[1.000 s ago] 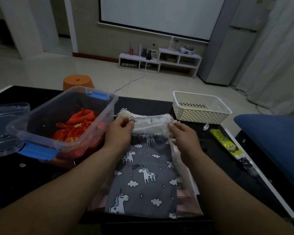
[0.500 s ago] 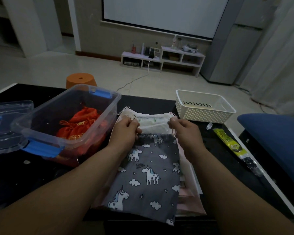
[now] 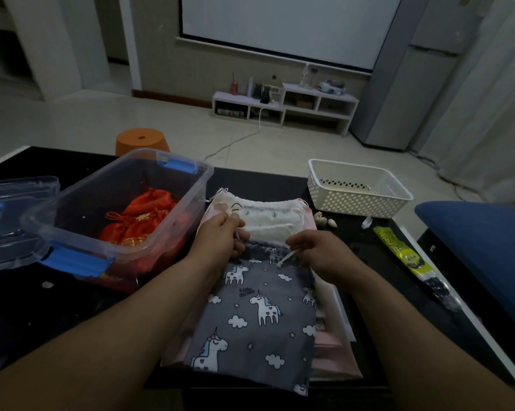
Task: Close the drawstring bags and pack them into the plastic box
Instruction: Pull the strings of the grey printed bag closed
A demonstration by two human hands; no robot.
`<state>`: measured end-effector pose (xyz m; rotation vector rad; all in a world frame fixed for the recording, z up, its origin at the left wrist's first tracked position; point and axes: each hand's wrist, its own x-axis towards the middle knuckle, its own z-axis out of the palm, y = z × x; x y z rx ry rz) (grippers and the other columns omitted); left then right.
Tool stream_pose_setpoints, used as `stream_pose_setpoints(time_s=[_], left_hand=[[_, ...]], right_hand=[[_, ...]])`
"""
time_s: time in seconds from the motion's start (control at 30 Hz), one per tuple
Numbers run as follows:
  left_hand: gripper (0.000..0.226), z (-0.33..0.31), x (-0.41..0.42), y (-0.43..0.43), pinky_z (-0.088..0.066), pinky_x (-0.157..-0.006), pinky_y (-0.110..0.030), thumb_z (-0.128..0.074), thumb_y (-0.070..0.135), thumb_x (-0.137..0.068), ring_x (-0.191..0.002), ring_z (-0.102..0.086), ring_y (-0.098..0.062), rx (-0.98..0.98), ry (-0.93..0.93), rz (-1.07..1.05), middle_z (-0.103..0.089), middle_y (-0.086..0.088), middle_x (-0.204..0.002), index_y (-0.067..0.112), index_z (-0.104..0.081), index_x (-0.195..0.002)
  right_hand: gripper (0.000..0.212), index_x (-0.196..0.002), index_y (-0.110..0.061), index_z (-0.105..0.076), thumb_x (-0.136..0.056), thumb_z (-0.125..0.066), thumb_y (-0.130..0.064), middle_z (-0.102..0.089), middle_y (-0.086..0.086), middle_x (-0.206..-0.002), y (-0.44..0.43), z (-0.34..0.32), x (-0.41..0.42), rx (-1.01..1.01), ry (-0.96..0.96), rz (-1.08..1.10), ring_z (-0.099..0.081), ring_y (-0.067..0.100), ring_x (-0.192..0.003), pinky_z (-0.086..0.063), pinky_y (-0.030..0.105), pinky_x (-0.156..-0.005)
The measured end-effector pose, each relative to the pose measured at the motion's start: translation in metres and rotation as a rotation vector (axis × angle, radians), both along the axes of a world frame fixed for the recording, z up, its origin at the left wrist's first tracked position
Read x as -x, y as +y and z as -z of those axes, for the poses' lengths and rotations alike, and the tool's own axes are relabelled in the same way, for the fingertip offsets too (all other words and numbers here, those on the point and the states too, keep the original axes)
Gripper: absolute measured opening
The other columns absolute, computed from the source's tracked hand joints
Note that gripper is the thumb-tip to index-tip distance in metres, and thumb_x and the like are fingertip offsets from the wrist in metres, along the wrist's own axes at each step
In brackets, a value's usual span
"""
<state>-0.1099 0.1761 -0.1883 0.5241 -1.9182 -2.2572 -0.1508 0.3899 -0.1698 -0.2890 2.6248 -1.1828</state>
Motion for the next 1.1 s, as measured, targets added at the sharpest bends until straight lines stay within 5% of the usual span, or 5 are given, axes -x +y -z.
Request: stream_pose_setpoints(time_s=[0.23, 0.33, 0.63, 0.8, 1.1], left_hand=[[0.029, 0.002, -0.001, 0.0, -0.04, -0.052, -0.025, -0.045, 0.027, -0.111, -0.057, -0.05, -0.015, -0.021, -0.028, 0.015, -0.066, -0.012, -0.081, 0.005, -0.061, -0.104], [0.027, 0.001, -0.003, -0.003, -0.04, -0.052, -0.025, -0.045, 0.028, -0.11, -0.056, -0.052, -0.015, -0.075, -0.033, -0.009, -0.067, -0.013, -0.083, 0.006, -0.06, -0.103], [0.021, -0.016, -0.009, -0.024, -0.044, -0.064, -0.028, -0.051, 0.023, -0.104, -0.064, -0.056, -0.017, -0.32, -0.085, -0.043, -0.068, -0.006, -0.08, 0.016, -0.059, -0.086], [0.033, -0.019, -0.01, -0.039, -0.044, -0.061, -0.024, -0.045, 0.026, -0.106, -0.058, -0.055, -0.012, -0.457, -0.057, -0.002, -0.058, 0.002, -0.068, 0.022, -0.053, -0.074], [0.036, -0.015, -0.01, -0.043, -0.047, -0.049, -0.018, -0.04, 0.026, -0.109, -0.053, -0.052, -0.011, -0.563, -0.06, -0.109, -0.048, 0.003, -0.063, 0.021, -0.044, -0.073]], right_hand=[[0.019, -0.107, -0.02, -0.078, -0.093, -0.066, -0.015, -0.068, 0.007, -0.108, -0.004, 0.02, -0.001, -0.394, 0.342, -0.073, -0.063, 0.028, -0.101, -0.048, 0.032, -0.083], [0.028, -0.084, -0.009, -0.074, -0.102, -0.062, -0.027, -0.07, 0.01, -0.086, -0.014, 0.014, -0.002, -0.094, 0.282, 0.072, -0.064, 0.028, -0.082, -0.048, 0.037, -0.071], [0.042, -0.112, -0.005, -0.064, -0.113, -0.037, -0.038, -0.076, 0.008, -0.093, -0.007, -0.01, 0.012, 1.152, -0.504, 0.427, -0.044, 0.007, -0.048, -0.029, 0.017, -0.036], [0.044, -0.076, -0.021, -0.048, -0.112, -0.033, -0.042, -0.052, -0.007, -0.059, 0.006, -0.012, 0.013, 1.304, -0.569, 0.446, -0.036, 0.005, -0.04, -0.024, 0.017, -0.036], [0.051, -0.063, -0.025, -0.036, -0.111, -0.036, -0.043, -0.029, -0.007, -0.053, 0.039, -0.016, 0.021, 1.258, -0.46, 0.667, -0.019, 0.009, -0.036, -0.013, 0.017, -0.036]])
